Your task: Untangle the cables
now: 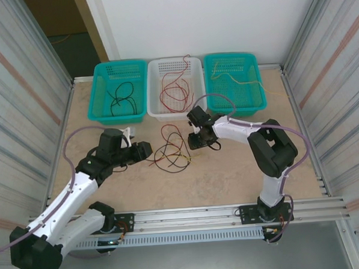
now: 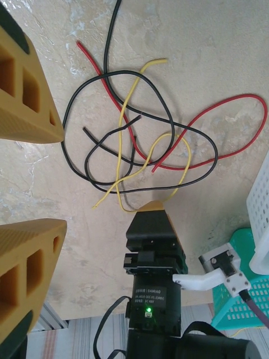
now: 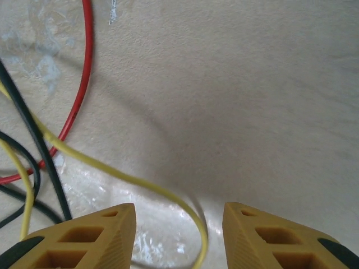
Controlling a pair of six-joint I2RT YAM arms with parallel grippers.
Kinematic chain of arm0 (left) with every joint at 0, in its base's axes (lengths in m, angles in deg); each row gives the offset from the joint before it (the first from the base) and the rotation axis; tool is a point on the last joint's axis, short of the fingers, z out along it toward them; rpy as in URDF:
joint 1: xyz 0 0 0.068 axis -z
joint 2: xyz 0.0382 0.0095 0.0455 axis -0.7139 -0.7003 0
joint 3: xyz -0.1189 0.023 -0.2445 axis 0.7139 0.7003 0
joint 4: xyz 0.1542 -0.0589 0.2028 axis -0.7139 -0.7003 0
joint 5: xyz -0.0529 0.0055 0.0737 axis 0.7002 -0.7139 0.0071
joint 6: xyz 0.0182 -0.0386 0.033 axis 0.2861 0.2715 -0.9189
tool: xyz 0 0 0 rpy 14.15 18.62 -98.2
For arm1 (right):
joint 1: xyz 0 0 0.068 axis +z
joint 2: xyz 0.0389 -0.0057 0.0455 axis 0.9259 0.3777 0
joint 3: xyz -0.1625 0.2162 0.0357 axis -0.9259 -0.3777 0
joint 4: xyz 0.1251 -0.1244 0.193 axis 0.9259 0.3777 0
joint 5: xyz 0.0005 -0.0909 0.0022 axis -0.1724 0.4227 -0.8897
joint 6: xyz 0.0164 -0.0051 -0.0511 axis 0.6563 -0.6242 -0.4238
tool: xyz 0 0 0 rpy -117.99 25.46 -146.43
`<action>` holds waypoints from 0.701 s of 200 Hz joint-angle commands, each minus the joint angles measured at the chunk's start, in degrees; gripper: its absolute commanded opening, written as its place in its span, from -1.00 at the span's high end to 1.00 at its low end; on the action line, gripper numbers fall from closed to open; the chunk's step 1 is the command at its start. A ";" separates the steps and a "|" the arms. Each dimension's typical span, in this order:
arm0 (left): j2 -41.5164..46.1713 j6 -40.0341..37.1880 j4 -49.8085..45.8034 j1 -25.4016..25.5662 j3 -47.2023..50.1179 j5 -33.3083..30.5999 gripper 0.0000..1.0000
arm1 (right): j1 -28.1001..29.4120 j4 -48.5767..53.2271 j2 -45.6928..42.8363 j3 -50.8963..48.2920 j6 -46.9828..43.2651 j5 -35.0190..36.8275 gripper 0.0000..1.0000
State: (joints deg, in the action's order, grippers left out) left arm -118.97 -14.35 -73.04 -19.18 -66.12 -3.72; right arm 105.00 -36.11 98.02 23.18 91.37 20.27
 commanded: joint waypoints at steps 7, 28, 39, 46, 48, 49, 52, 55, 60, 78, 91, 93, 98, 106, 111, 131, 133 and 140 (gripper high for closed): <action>-0.94 -1.00 1.28 0.35 -1.97 1.24 0.20 | -0.15 -3.20 3.45 1.33 -4.84 0.57 0.12; -1.09 -1.25 1.04 0.35 -2.43 1.41 0.20 | -0.15 -4.99 5.43 2.14 -6.34 0.36 0.14; -1.12 -1.59 0.60 0.35 -2.72 1.34 0.20 | 0.02 -5.59 6.01 2.37 -6.92 0.05 0.21; -1.05 -1.78 0.36 0.35 -2.88 1.19 0.20 | 0.10 -6.03 6.11 2.20 -7.02 -0.08 0.28; -1.05 -1.84 0.28 0.35 -2.91 1.18 0.20 | 0.10 -6.13 6.09 2.16 -7.03 -0.17 0.32; -1.05 -1.85 0.25 0.35 -2.95 1.12 0.20 | 0.13 -6.21 6.09 2.11 -7.07 -0.18 0.34; -1.01 -1.93 0.18 0.35 -2.95 1.10 0.20 | 0.20 -6.42 6.02 1.94 -7.11 -0.38 0.41; -1.01 -1.95 0.14 0.35 -3.04 1.06 0.20 | 0.23 -6.64 5.83 1.75 -7.19 -0.49 0.48; -0.96 -1.99 0.16 0.35 -3.08 1.06 0.20 | 0.33 -7.15 5.41 1.28 -7.21 -0.53 0.60; -0.98 -2.04 0.29 0.35 -3.17 0.93 0.19 | 1.19 -8.42 3.11 -0.70 -7.03 -0.04 0.91; -1.20 -1.94 0.48 0.35 -3.34 1.07 0.19 | 2.19 -8.85 0.50 -2.24 -6.86 0.99 1.00; -1.31 -1.95 0.55 0.35 -3.37 1.19 0.19 | 2.43 -8.79 0.05 -2.42 -6.79 1.24 1.00; -1.40 -1.78 0.72 0.35 -3.48 1.40 0.19 | 3.09 -8.55 -1.11 -2.87 -6.64 1.77 1.00; -1.64 -1.77 1.14 0.35 -3.58 1.84 0.19 | 4.15 -7.95 -3.14 -3.41 -6.43 3.15 1.00; -1.64 -1.66 1.55 0.35 -3.62 2.19 0.19 | 5.00 -7.55 -4.53 -3.74 -6.33 4.17 1.00; -1.75 -1.27 2.89 0.37 -3.74 3.07 0.15 | 9.59 -5.20 -10.38 -4.27 -5.81 9.58 1.00; -1.73 -1.27 3.00 0.35 -3.74 3.12 0.14 | 10.15 -4.94 -10.93 -4.34 -5.69 10.14 1.00; -1.69 -1.17 3.43 0.35 -3.76 3.47 0.12 | 11.89 -4.03 -12.93 -4.35 -5.47 12.19 1.00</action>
State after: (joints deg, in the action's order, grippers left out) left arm -120.65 -14.94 -72.21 -19.18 -68.09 -2.36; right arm 111.95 -42.52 93.60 18.75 85.34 25.48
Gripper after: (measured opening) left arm 0.426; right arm 0.061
